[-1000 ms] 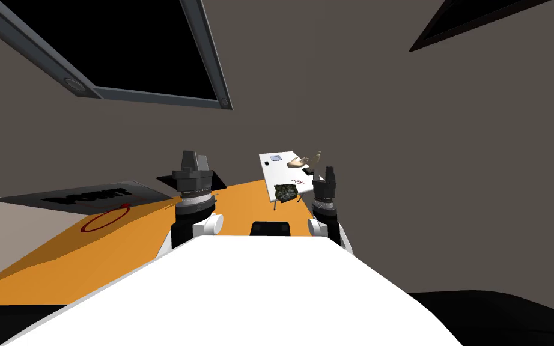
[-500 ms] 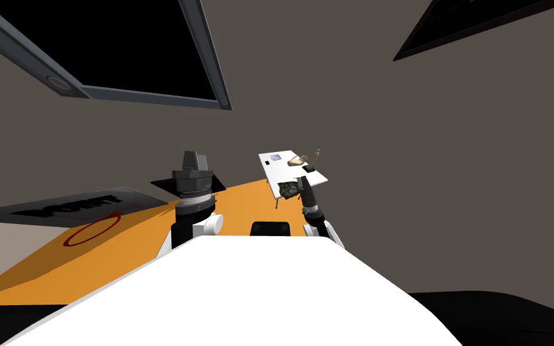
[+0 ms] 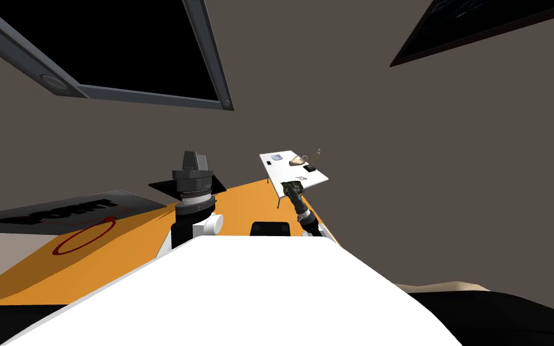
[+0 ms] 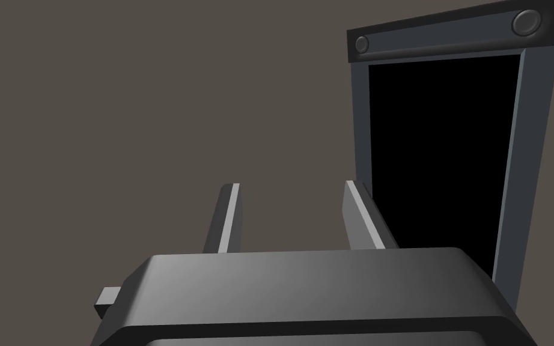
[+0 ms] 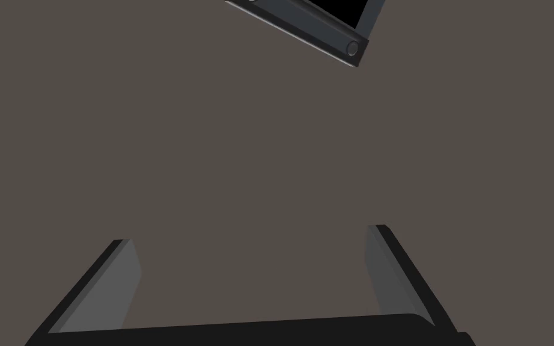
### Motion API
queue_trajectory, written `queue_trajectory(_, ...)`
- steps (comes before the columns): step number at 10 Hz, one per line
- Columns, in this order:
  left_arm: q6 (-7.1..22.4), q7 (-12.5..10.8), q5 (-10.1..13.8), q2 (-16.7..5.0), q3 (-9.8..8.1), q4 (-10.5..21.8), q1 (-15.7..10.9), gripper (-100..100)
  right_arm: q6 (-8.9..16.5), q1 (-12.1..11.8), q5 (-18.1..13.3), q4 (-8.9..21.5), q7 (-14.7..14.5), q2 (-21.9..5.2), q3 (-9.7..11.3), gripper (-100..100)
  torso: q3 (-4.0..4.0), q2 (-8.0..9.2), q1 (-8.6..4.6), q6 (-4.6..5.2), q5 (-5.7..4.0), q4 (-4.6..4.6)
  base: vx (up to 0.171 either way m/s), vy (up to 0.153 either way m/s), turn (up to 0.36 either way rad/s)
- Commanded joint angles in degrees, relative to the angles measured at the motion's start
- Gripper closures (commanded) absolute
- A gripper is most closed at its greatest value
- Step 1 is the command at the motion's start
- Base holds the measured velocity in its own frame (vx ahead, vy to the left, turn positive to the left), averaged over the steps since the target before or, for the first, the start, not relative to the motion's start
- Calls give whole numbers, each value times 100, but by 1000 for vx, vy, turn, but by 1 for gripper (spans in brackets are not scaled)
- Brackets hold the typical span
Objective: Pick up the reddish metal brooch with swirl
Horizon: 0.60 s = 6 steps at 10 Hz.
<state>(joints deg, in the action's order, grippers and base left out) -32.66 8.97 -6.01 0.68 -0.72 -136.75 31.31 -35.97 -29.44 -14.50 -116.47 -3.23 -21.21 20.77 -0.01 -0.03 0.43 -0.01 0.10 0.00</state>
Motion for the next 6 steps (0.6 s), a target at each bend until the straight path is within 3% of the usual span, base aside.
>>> queue_trajectory(1, 0, 0, 0, 0, 0, 0, 0, 0, -8, 103, -59, 231, 25, -143, 67, -100, 0, 0, 0, 0, 0, 0, -2, 80, -35)
queue_trajectory(2, 0, 0, 0, 0, 0, 0, 0, 0, 37, 143, -241, 369, 5, -385, 291, -100, -1, -2, -10, -1, -1, 0, 8, 109, -46)
queue_trajectory(3, 0, 0, 0, 0, 0, 0, 0, 0, 37, 143, -241, 465, 5, -385, 291, -100, -3, -6, -1, 0, -1, -1, 3, 92, -21)
queue_trajectory(4, 0, 0, 0, 0, 0, 0, 0, 0, 89, 187, -429, 652, -19, -619, 520, -100, -3, -6, -6, -1, -1, -1, 13, 102, -18)
queue_trajectory(5, 0, 0, 0, 0, 0, 0, 0, 0, 89, 187, -429, 710, -19, -635, 520, -100, -5, -9, -3, -1, -1, -2, 27, 86, -16)
queue_trajectory(6, 0, 0, 0, 0, 0, 0, 0, 0, 148, 235, -621, 907, -47, -885, 754, -100, -7, -13, -9, 0, -1, -2, 40, 92, -10)
